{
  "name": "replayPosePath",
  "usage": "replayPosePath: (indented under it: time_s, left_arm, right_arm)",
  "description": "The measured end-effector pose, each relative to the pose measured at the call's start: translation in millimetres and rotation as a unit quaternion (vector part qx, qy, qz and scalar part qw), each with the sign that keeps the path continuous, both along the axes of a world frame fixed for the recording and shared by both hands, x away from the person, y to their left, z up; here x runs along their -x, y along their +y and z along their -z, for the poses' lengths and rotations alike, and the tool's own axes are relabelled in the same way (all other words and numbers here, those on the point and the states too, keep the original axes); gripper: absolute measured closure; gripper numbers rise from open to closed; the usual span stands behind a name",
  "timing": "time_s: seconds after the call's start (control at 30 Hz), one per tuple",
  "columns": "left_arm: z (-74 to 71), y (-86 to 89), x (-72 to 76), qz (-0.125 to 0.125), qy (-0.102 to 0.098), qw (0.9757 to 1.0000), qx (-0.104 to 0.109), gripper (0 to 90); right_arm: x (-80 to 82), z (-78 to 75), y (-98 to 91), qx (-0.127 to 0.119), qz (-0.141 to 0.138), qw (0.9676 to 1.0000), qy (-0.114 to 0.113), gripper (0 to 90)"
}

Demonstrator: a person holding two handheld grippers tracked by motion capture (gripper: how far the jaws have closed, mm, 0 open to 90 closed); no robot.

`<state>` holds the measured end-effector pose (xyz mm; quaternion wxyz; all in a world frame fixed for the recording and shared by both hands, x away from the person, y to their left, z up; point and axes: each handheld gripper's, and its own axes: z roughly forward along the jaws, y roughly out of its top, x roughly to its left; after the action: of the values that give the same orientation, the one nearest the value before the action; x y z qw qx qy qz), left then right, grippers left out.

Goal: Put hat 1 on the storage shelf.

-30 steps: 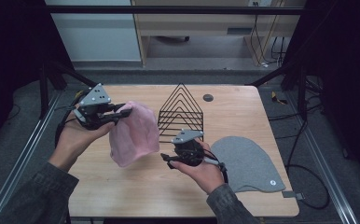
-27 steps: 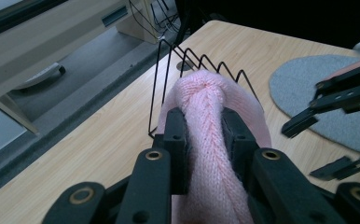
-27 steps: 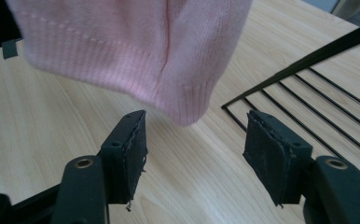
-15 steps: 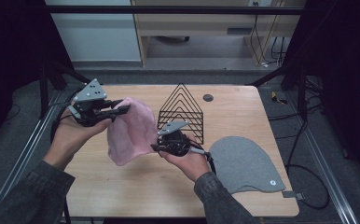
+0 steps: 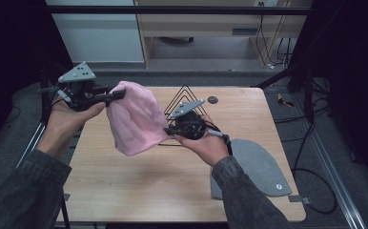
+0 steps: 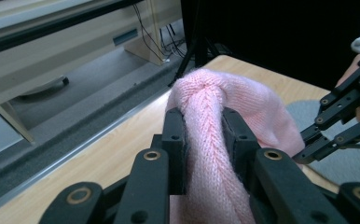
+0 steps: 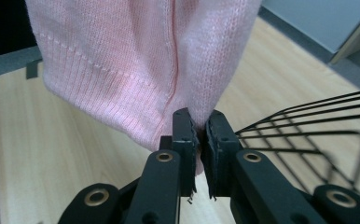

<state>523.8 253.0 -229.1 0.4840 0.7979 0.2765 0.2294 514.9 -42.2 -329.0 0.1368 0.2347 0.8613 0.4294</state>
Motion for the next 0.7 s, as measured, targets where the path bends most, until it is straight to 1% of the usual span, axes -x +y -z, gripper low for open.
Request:
replayPosePath:
  time_s: [0.1, 0.17, 0.3, 0.37, 0.4, 0.5, 0.57, 0.67, 0.7]
  left_arm:
    - [-7.3, -1.9, -9.3, -0.002, 0.004, 0.9998, 0.019, 73.3]
    - [-11.8, -4.0, -15.6, -0.002, 0.003, 0.9998, 0.021, 73.3]
    - [-19.4, -9.6, -29.3, -0.006, 0.002, 0.9995, 0.032, 73.2]
    - [-21.9, -12.8, -36.2, -0.008, 0.0, 0.9992, 0.04, 73.2]
    - [-22.9, -13.9, -38.5, -0.009, 0.0, 0.9992, 0.04, 73.2]
    - [-27.2, -18.6, -49.5, -0.009, -0.004, 0.9992, 0.038, 73.0]
    - [-29.1, -20.7, -56.8, -0.012, -0.004, 0.999, 0.043, 73.0]
    - [-30.8, -23.8, -65.3, -0.012, -0.004, 0.9987, 0.049, 73.0]
    - [-30.8, -24.9, -67.9, -0.012, -0.005, 0.9987, 0.049, 73.0]
  right_arm:
    - [-6.5, -10.1, -3.3, 0.001, 0.004, 1.0, -0.005, 83.9]
    - [-12.8, -17.2, -5.5, 0.008, 0.005, 0.9999, -0.009, 84.1]
    - [-27.6, -29.1, -7.8, 0.016, 0.012, 0.9998, -0.009, 84.1]
    - [-33.8, -32.7, -8.9, 0.014, 0.015, 0.9997, -0.009, 84.2]
    - [-38.1, -35.1, -9.8, 0.012, 0.018, 0.9997, -0.009, 84.2]
    - [-48.2, -39.0, -10.3, 0.01, 0.024, 0.9996, -0.008, 84.2]
    - [-55.0, -40.8, -10.2, 0.014, 0.03, 0.9994, -0.011, 84.2]
    - [-63.2, -41.7, -11.9, 0.009, 0.036, 0.9992, -0.016, 84.2]
    - [-65.6, -41.2, -12.7, 0.01, 0.039, 0.9991, -0.016, 84.2]
